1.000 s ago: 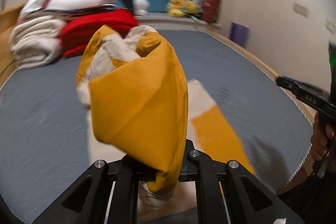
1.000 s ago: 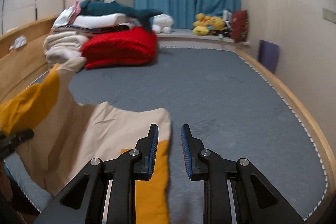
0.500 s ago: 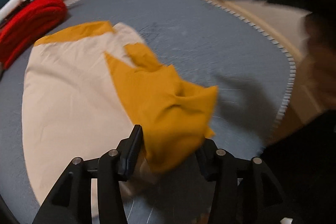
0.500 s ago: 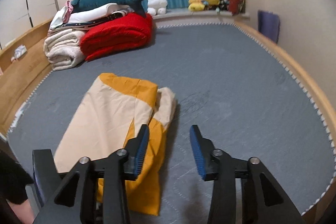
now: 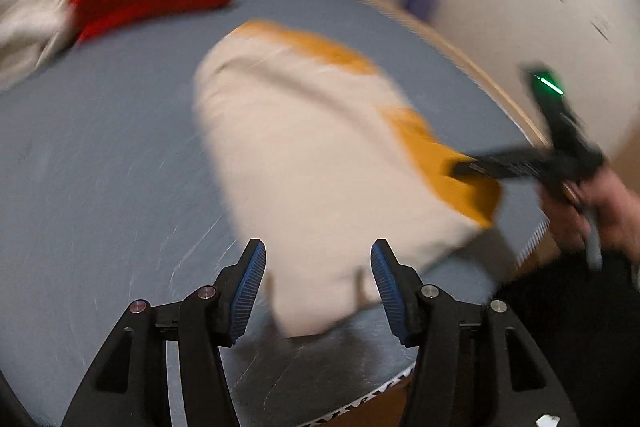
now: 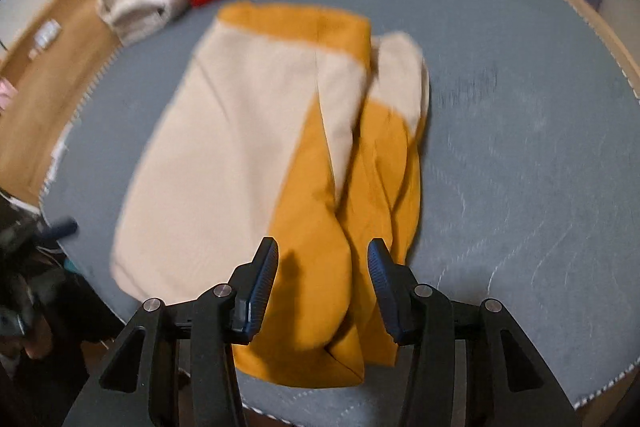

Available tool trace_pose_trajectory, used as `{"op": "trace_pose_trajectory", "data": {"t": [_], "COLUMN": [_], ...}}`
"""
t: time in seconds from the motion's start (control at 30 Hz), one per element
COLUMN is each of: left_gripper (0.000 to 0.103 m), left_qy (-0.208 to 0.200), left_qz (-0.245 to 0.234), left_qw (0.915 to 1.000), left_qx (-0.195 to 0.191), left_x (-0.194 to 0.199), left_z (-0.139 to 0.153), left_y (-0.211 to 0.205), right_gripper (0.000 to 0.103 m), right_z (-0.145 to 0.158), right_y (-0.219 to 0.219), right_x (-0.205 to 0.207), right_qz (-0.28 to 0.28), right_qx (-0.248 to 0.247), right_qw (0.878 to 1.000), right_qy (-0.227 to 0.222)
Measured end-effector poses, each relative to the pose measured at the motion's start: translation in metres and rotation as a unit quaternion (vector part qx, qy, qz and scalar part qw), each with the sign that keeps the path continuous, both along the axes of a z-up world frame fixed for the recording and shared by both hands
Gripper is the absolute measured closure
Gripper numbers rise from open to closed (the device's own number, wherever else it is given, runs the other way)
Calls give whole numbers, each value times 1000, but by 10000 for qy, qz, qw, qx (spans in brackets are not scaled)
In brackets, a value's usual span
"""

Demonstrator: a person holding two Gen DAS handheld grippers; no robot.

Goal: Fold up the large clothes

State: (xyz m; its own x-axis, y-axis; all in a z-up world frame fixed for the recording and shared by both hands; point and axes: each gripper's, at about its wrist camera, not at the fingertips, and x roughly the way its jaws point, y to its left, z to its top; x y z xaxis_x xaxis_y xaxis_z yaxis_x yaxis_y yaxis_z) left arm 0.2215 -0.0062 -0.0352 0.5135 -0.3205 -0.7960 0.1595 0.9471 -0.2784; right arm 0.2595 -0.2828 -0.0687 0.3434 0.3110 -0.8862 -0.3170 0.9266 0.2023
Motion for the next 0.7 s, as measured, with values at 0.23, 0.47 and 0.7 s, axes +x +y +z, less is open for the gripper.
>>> {"op": "trace_pose_trajectory", "data": {"t": [0.23,0.47,0.7], "left_gripper": [52,47,45], "left_qy": [1150,1257,1039], "left_qz": [892,393,-29], "left_qw": [9827,9866,9934], "left_qx": [-1142,-967,-485], "left_x": [36,42,46], "left_z": [-42,-46,-36], "left_y": [27,-6,-33], "right_gripper": [95,100,100], "right_z": [-9,51,-16], "right_y": [1,-71,-58], "right_x": [-10,-24,-2], "right_qz": [76,-1090,-846], "right_qx": [-101,1118,-495], "right_qw": [9999,9836,9951], "right_qy": [-43,-908,113]}}
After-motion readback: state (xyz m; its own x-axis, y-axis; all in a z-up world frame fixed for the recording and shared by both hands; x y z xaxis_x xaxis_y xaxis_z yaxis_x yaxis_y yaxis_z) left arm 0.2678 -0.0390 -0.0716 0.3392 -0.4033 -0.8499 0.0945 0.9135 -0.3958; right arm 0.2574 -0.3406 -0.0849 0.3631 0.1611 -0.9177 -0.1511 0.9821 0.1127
